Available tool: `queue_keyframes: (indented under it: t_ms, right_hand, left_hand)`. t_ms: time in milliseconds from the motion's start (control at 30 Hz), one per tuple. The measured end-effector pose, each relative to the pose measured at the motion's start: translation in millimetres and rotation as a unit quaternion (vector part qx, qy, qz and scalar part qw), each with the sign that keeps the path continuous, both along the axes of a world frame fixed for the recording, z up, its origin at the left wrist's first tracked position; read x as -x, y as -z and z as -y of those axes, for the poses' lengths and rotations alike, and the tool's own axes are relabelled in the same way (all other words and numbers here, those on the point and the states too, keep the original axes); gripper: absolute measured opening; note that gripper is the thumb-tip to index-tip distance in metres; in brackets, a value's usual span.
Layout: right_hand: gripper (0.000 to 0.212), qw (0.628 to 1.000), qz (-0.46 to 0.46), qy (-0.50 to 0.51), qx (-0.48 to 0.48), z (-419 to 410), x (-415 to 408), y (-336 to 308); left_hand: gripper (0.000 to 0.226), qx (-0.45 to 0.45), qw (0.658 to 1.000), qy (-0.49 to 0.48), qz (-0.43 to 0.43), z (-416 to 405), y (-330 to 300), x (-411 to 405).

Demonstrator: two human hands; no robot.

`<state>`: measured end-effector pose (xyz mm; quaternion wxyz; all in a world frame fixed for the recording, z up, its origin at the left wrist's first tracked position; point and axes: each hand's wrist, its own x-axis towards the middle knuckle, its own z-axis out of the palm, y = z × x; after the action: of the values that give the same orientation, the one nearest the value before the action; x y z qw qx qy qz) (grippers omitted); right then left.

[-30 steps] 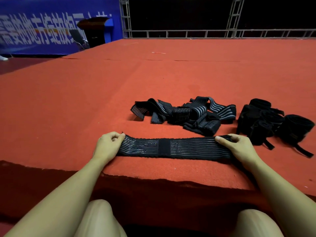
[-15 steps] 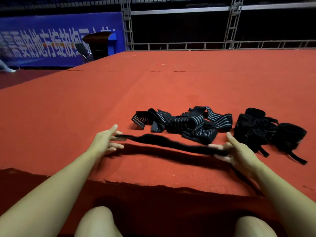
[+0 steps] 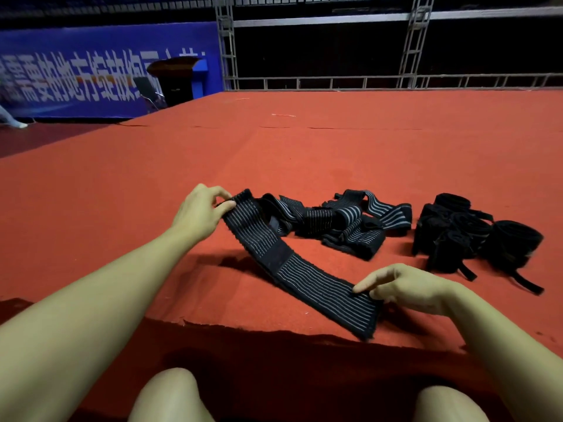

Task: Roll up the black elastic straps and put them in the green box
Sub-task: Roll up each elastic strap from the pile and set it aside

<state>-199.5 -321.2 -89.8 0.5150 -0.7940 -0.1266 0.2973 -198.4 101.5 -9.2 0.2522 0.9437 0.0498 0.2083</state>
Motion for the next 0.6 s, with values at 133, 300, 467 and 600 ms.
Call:
queue_keyframes:
  t_ms: [133,300,467,600]
  right_hand:
    - [0.024,0.996,-0.004,0.006,-0.092,-19.7,13.2,-8.3]
    - [0.061,0.97,0.097,0.135,-0.177,-61.8,29.1,-2.6]
    - [0.065,0.936,0.181,0.231,-0.197,-86.5,37.2,26.4]
    - [0.056,0.93,0.197,0.256,-0.178,-83.4,38.6,31.5]
  left_hand:
    - [0.02,-0.057,0.997,-0.032,0.036,27.8,-27.5,-13.9]
    - [0.022,-0.067,0.996,-0.019,0.048,67.3,-39.4,-34.4]
    - [0.018,-0.031,0.997,0.007,0.073,109.5,-44.7,-52.2]
    - [0.012,0.048,0.995,0.039,0.077,129.6,-42.9,-76.2]
